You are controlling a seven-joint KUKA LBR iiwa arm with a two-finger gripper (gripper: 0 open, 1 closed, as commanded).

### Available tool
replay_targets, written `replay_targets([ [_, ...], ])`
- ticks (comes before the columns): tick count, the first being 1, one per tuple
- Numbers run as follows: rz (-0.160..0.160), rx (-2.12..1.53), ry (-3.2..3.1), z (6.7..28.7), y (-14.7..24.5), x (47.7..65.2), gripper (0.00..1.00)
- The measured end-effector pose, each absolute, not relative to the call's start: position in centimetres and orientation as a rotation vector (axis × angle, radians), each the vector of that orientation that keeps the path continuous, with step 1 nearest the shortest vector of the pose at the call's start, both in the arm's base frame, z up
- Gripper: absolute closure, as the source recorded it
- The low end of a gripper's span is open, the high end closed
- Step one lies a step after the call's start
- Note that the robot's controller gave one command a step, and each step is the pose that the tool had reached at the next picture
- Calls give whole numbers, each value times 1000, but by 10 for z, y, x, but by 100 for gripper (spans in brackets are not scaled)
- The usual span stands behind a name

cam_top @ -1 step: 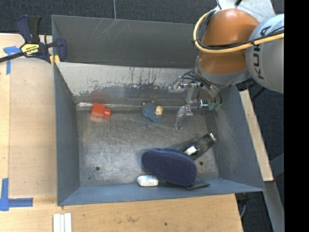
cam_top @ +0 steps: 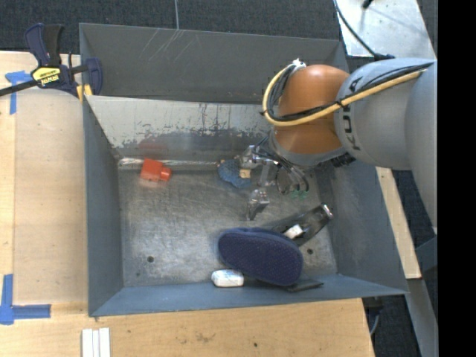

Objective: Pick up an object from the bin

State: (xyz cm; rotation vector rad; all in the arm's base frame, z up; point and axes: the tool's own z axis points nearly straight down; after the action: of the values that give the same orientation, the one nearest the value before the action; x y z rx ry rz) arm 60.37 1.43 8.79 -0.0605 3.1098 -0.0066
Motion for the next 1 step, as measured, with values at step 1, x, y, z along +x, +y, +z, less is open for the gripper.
replay_targets([
  [1,0,-61,3092,93,17,608,100],
])
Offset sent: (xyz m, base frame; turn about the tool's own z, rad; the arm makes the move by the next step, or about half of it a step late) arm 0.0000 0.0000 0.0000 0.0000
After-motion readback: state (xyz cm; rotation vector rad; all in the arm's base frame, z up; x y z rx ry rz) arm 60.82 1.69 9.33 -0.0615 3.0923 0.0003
